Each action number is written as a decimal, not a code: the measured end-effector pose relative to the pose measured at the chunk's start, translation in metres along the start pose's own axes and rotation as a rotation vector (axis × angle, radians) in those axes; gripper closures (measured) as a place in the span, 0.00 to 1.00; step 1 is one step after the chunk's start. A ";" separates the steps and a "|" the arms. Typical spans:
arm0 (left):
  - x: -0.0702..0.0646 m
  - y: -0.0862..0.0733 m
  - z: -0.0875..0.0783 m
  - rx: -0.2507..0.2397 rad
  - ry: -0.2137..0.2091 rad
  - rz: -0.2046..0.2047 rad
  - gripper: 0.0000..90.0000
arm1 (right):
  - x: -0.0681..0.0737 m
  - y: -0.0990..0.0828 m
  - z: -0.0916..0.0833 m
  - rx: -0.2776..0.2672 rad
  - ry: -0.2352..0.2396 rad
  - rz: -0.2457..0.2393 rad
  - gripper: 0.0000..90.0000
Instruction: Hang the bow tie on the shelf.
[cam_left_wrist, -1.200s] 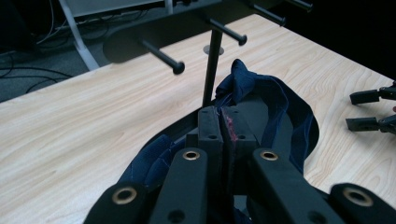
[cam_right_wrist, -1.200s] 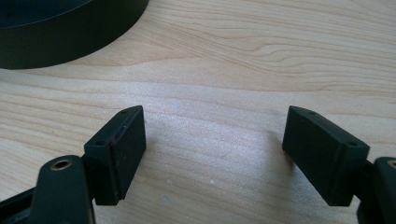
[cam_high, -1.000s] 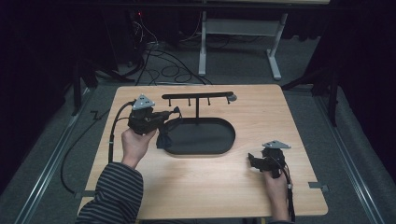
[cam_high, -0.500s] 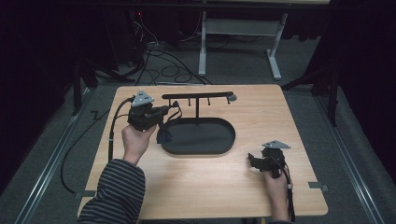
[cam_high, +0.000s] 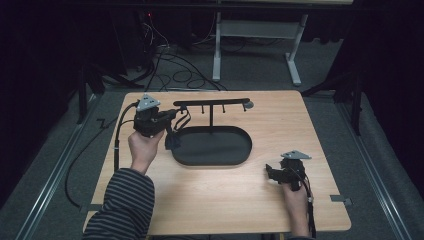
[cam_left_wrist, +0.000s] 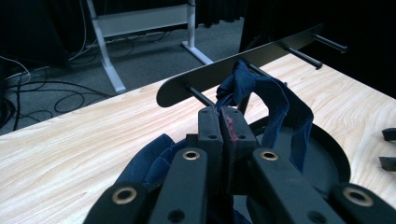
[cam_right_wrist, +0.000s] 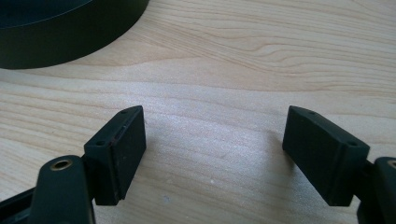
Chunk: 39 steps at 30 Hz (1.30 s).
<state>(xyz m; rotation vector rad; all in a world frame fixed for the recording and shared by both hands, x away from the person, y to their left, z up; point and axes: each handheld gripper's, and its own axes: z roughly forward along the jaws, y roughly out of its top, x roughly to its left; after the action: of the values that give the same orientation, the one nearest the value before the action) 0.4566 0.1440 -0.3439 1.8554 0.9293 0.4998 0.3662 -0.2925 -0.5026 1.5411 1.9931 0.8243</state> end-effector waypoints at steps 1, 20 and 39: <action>0.000 0.000 0.000 0.000 0.000 0.000 0.97 | 0.000 0.000 0.000 0.000 0.000 0.002 0.25; -0.004 0.004 0.012 0.008 0.056 0.042 0.97 | 0.000 0.000 0.000 0.000 0.001 0.005 0.25; -0.004 0.006 0.020 0.015 0.066 0.054 0.93 | 0.000 0.000 0.000 -0.002 0.003 0.004 0.25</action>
<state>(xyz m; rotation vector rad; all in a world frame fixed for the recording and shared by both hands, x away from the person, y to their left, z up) 0.4703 0.1280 -0.3475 1.8915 0.9315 0.5914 0.3662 -0.2928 -0.5026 1.5442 1.9911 0.8307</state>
